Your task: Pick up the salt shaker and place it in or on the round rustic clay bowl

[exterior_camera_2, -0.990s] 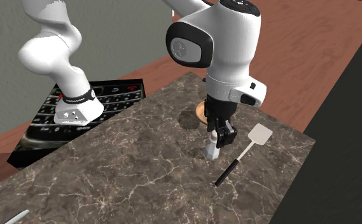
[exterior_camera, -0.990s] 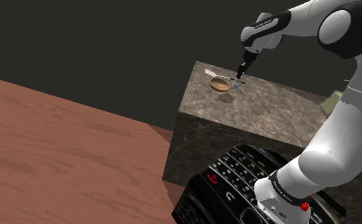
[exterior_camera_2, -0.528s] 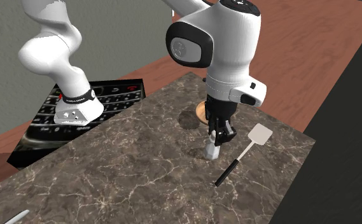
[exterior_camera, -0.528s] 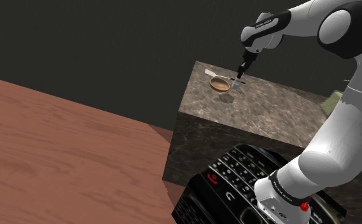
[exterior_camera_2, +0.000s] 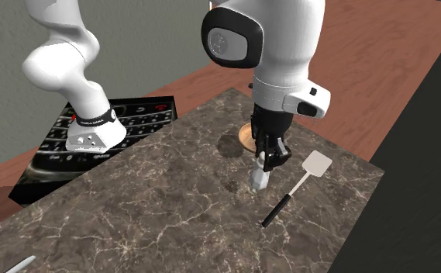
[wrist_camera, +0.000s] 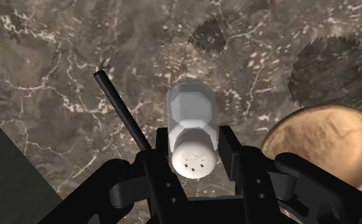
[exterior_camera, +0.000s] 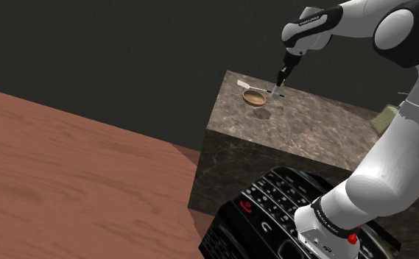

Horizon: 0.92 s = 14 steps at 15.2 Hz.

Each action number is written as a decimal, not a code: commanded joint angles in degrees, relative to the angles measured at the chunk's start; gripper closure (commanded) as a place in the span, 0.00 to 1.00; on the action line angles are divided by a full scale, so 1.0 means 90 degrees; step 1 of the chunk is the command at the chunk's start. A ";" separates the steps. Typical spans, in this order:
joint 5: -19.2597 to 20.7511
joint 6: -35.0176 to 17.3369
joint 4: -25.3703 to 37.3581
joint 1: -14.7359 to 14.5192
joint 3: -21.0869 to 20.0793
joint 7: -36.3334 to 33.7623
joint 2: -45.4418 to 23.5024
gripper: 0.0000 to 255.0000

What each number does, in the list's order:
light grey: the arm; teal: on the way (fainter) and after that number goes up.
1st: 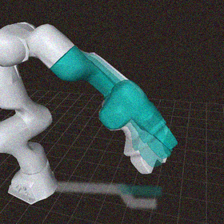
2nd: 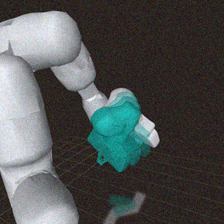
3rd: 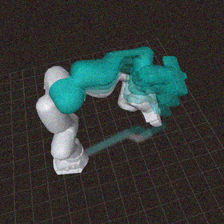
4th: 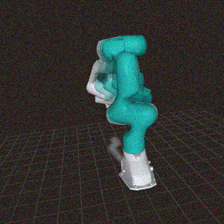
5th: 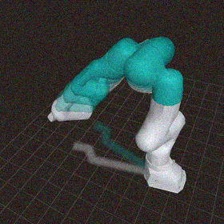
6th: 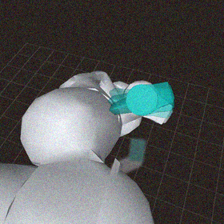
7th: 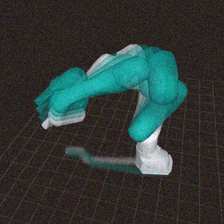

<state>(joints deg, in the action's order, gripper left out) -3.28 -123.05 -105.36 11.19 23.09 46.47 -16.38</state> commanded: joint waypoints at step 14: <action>0.0183 0.1157 0.0785 -0.0039 0.0062 -0.0064 0.0400 1.00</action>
<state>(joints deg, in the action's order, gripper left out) -1.71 -113.46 -98.91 10.81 23.60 45.84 -12.98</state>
